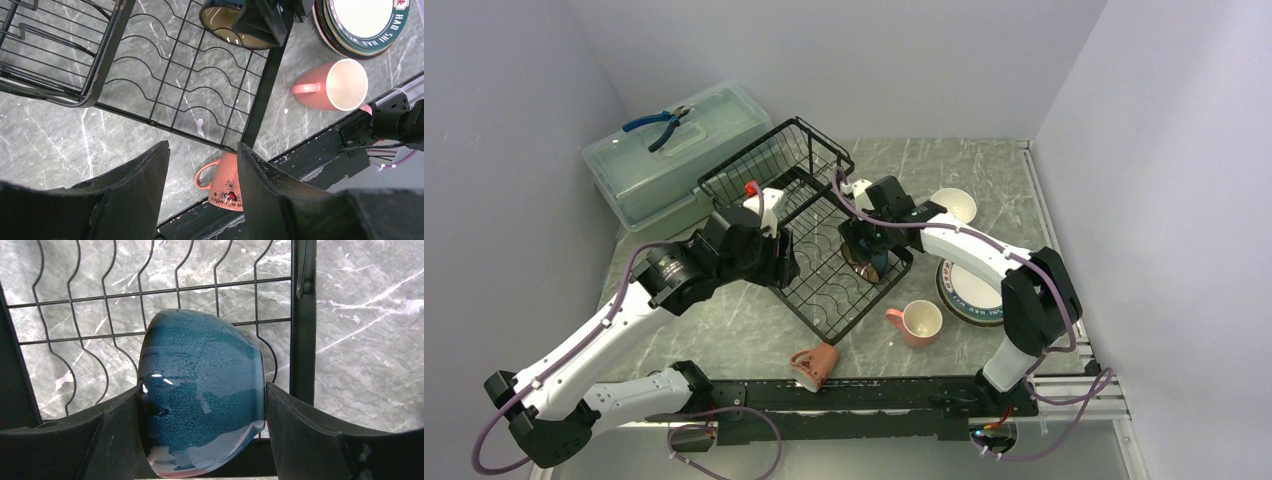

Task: Load the mixed dishes into the dish rack
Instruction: Insert the bowl into the dish rack.

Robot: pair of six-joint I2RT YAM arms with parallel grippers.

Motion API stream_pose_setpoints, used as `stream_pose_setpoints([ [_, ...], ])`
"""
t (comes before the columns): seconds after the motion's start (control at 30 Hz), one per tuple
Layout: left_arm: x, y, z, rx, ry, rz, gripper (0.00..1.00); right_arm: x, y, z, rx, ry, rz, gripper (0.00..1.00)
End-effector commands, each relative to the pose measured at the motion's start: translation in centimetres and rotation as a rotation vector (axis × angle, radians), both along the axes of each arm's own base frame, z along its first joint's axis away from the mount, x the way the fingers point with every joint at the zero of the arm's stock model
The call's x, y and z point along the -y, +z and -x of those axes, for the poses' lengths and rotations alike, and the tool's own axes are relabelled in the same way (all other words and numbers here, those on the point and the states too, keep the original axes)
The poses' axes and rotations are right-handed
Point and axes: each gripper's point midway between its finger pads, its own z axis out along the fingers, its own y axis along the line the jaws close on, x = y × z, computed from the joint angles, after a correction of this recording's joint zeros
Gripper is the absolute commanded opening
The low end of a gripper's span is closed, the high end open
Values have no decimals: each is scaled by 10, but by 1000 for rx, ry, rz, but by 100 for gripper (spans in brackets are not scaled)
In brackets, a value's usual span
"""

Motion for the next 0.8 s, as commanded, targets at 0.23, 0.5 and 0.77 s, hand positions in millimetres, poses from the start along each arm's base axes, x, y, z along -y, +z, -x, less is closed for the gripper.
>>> stream_pose_setpoints([
  [0.23, 8, 20, -7, 46, -11, 43, 59, -2, 7, -14, 33, -18, -13, 87],
  [0.5, 10, 20, -8, 47, -16, 42, 59, 1, 26, -24, 92, -47, -16, 94],
  [0.77, 10, 22, -9, 49, -17, 44, 59, 4, 54, -31, 155, -64, -30, 100],
])
